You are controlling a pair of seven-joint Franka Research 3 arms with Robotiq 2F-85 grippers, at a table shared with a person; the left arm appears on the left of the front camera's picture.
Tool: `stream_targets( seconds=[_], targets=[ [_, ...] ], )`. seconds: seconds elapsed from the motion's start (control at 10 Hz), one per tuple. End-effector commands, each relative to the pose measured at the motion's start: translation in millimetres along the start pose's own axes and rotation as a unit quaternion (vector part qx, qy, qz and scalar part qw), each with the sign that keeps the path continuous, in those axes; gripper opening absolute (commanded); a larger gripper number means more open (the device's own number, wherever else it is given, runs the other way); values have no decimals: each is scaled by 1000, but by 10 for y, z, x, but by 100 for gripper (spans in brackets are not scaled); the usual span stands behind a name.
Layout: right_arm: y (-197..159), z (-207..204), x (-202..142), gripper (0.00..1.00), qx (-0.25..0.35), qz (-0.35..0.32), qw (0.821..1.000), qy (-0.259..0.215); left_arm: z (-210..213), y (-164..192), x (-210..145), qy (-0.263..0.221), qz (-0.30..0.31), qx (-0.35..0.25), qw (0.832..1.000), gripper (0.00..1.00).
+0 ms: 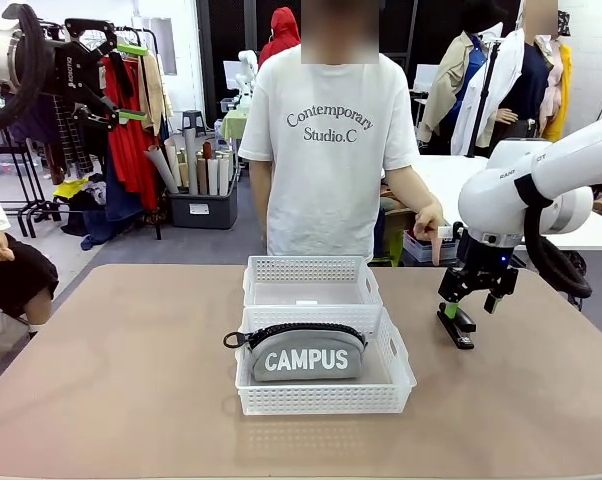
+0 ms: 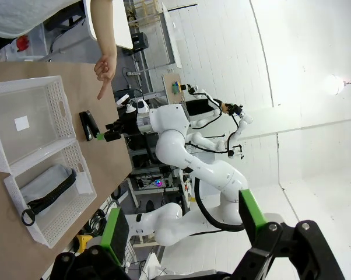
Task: Distribute items into two baskets.
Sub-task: Pick up the Stapler that the person points to.
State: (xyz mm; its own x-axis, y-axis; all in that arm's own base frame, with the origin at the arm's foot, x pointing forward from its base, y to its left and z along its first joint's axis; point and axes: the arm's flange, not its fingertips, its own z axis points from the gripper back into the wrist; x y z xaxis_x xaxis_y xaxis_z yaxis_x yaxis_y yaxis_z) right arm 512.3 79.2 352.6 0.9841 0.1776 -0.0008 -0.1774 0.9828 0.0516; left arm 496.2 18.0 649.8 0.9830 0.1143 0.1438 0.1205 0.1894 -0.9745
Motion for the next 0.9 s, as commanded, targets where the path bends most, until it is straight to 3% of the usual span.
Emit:
stream_targets(
  seconds=[0.0,0.3,0.4,0.8],
  targets=[
    [11,-64,64,100,-13,-17,1000,5,5,-9,-15,0,0,0,1000,100],
    [32,-236,123,100,-13,-19,999,25,5,-9,-15,0,0,0,1000,100],
    [31,-243,133,83,-2,13,999,31,5,-9,-15,0,0,0,1000,100],
    [56,-251,126,4,-8,8,999,30,5,-9,-15,0,0,0,1000,100]
  ],
)
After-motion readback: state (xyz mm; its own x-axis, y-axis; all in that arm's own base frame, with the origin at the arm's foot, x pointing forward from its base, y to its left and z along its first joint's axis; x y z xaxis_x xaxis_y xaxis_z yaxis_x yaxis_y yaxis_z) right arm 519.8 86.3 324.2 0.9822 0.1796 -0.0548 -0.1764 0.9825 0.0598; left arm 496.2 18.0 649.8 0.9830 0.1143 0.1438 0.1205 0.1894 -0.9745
